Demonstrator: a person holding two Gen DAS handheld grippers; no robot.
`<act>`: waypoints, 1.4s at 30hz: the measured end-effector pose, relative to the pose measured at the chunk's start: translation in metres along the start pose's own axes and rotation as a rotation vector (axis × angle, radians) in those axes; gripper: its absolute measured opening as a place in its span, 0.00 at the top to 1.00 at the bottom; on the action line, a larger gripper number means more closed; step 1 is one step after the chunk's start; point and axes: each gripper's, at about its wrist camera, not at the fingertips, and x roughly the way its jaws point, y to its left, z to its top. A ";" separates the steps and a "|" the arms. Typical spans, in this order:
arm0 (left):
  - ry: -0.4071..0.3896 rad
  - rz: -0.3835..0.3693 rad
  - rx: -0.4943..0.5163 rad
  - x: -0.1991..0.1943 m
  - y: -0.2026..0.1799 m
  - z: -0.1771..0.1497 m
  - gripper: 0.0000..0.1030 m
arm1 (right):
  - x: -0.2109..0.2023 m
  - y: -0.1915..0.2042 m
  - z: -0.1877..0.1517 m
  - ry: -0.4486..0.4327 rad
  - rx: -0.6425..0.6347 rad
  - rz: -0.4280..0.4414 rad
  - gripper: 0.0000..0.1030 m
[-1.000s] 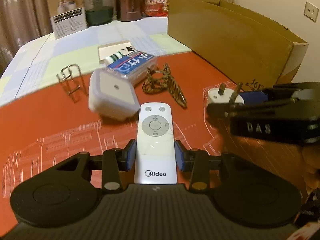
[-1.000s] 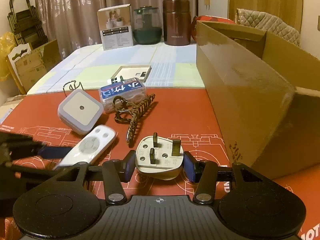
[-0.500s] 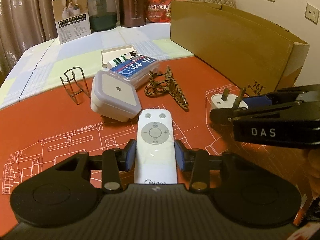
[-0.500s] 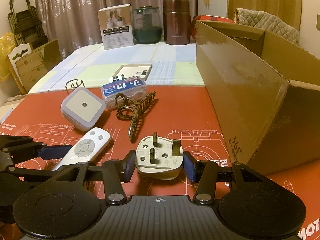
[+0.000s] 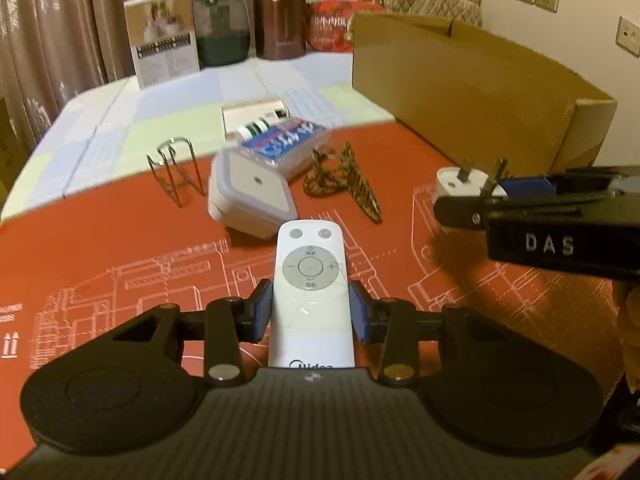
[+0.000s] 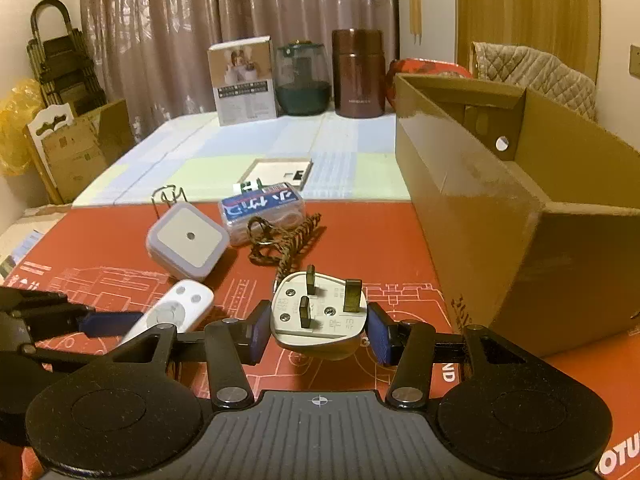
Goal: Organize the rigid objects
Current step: 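Lift and carry the plug and Midea remote in both tools to the cardboard box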
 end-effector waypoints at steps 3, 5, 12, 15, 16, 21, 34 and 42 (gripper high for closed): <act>-0.019 0.004 -0.005 -0.013 -0.004 0.004 0.66 | -0.012 0.001 0.002 -0.021 -0.006 0.004 0.55; -0.032 0.006 -0.017 -0.023 -0.007 0.006 0.66 | -0.022 0.001 0.005 -0.039 -0.010 0.008 0.55; -0.081 -0.004 -0.046 -0.055 -0.026 0.018 0.66 | -0.064 -0.004 0.024 -0.124 -0.015 0.016 0.55; -0.104 -0.024 -0.048 -0.065 -0.041 0.031 0.66 | -0.082 -0.018 0.033 -0.154 0.002 -0.001 0.55; -0.113 -0.030 -0.044 -0.068 -0.047 0.037 0.66 | -0.088 -0.025 0.038 -0.164 0.007 -0.015 0.55; -0.156 -0.069 -0.030 -0.078 -0.077 0.071 0.66 | -0.110 -0.067 0.059 -0.192 0.047 -0.093 0.55; -0.174 -0.172 0.024 -0.052 -0.145 0.156 0.66 | -0.116 -0.180 0.101 -0.152 0.173 -0.213 0.55; -0.138 -0.220 0.025 -0.012 -0.164 0.182 0.66 | -0.097 -0.208 0.099 -0.111 0.214 -0.221 0.55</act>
